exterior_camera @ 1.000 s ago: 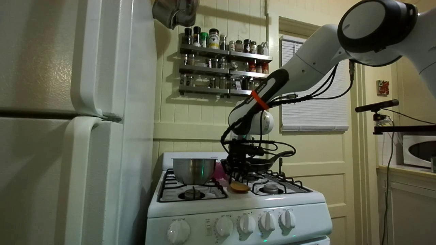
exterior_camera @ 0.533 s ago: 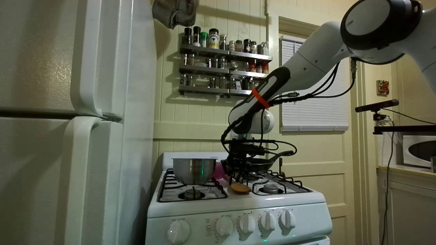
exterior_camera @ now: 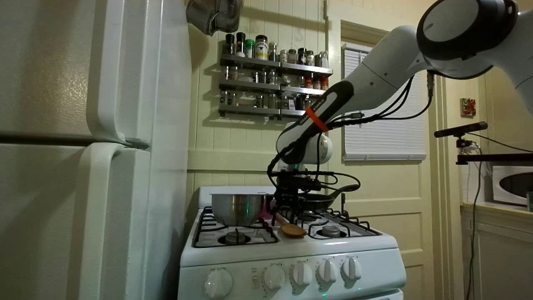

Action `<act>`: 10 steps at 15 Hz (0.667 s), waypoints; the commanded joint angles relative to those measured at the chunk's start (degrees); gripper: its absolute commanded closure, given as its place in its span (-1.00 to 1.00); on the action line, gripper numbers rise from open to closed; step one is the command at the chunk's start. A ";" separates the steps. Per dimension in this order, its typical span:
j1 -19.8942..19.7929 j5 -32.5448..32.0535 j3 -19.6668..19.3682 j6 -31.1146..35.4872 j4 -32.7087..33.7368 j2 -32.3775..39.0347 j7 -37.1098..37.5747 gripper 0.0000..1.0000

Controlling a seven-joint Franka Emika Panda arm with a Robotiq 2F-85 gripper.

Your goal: Use the cooking stick to stir the contents of the black pan

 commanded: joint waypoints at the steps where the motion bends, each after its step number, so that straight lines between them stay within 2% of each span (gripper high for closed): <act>1: 0.26 -0.98 -0.24 -1.85 -1.00 -0.44 -0.29 0.29; 5: 0.14 -1.50 -0.60 -3.04 -1.15 -0.99 -0.25 0.94; 6: 0.12 -1.36 -0.53 -3.14 -1.25 -1.25 -0.24 0.87; 10: -0.05 -0.58 -0.19 -5.25 -2.26 -3.68 -0.38 0.88</act>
